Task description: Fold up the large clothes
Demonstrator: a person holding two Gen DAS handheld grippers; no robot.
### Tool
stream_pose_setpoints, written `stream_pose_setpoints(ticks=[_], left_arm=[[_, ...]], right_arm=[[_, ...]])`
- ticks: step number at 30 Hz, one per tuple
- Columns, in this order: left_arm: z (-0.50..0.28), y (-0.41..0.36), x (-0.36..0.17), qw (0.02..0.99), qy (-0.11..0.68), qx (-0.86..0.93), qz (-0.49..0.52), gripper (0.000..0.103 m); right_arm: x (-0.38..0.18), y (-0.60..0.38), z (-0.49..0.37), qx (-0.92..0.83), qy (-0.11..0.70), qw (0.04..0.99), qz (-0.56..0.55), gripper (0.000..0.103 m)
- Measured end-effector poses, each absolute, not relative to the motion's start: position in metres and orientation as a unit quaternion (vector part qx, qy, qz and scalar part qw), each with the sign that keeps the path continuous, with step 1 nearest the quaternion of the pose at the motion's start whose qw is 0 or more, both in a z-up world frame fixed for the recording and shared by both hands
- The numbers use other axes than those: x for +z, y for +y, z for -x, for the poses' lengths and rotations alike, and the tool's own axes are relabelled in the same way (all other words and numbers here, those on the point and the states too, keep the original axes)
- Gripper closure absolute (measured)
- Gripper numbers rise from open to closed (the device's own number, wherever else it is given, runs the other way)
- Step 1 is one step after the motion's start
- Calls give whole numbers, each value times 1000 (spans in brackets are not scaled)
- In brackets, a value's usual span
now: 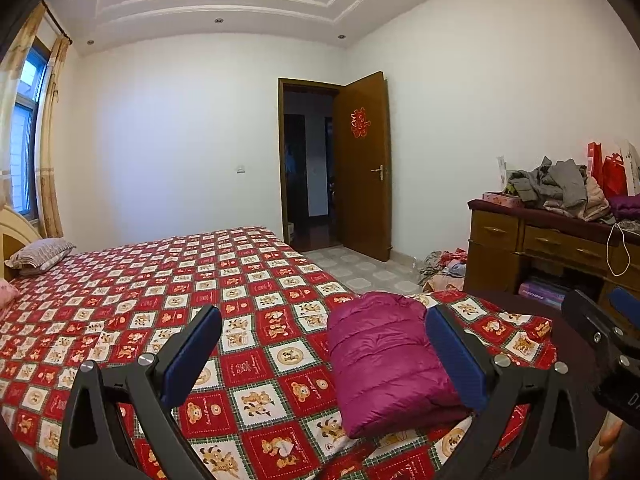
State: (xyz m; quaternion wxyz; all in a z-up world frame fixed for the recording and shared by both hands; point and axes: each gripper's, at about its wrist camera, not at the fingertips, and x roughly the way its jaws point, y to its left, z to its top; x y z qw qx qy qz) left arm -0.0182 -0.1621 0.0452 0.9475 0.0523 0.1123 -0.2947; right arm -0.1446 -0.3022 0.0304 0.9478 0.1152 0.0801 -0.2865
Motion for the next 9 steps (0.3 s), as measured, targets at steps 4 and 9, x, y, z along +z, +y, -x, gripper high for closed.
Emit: stream_pose_setpoints(ticks=[4, 9], left_arm=[[15, -163, 44, 950, 113, -285, -57, 1], [8, -161, 42, 952, 118, -277, -54, 1]], right_arm=[[29, -301, 143, -286, 85, 947, -116, 0], [28, -300, 140, -287, 91, 946, -118, 0]])
